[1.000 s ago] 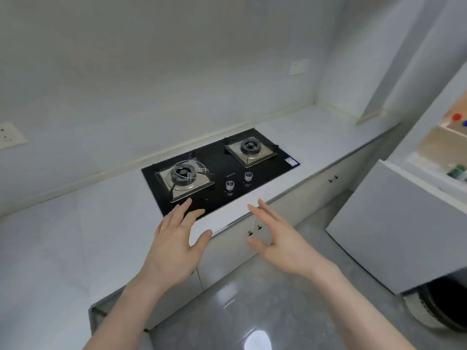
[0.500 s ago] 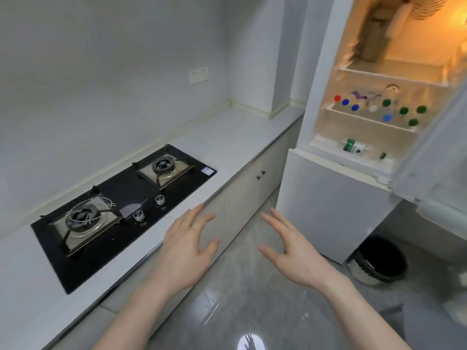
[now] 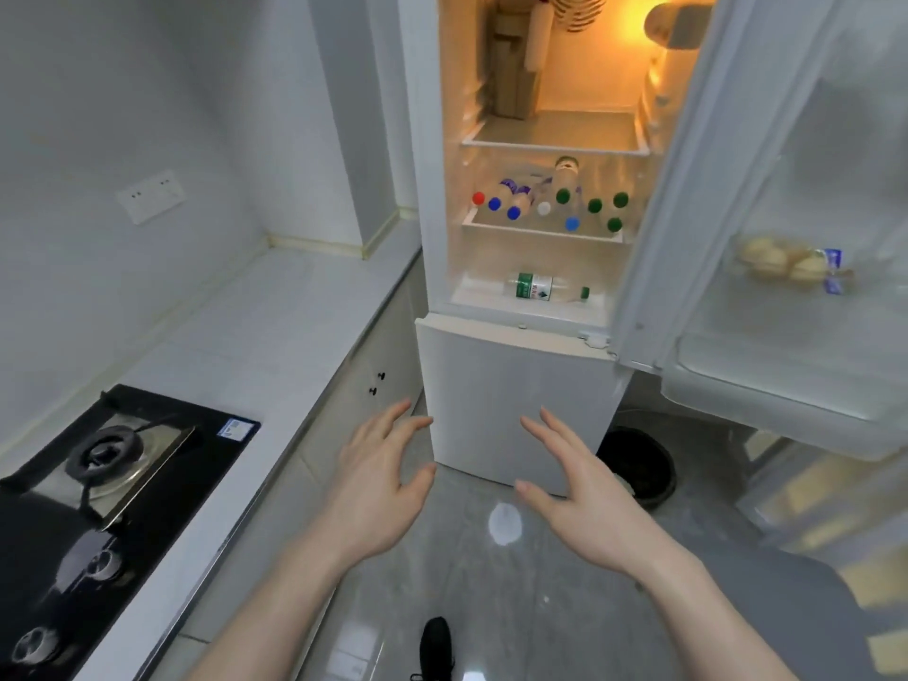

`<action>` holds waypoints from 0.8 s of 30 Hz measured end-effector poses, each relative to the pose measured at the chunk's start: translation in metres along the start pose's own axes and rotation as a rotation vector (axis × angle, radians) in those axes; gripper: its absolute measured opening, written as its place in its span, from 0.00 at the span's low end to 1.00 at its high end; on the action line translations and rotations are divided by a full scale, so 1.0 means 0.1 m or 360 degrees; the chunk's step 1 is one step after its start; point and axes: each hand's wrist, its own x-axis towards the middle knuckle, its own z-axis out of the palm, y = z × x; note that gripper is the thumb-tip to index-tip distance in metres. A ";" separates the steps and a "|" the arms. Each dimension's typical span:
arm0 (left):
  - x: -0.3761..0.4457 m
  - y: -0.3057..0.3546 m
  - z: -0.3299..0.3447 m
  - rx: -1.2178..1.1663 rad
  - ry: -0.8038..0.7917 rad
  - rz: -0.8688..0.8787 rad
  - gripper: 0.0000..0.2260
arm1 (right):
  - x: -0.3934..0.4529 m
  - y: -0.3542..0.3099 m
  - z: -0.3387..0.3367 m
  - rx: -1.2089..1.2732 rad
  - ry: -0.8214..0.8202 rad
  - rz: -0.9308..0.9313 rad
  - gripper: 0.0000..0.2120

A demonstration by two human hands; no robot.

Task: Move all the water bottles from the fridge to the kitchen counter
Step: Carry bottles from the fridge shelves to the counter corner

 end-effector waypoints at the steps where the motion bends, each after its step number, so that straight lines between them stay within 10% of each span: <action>1: 0.17 -0.02 0.02 -0.0014 -0.0017 0.0031 0.24 | 0.12 0.02 -0.03 -0.0006 0.0022 0.0025 0.33; 24: 3.26 -0.17 0.15 -0.0149 -0.0217 0.0413 0.22 | 2.46 0.38 -0.95 0.0043 0.0315 0.0268 0.33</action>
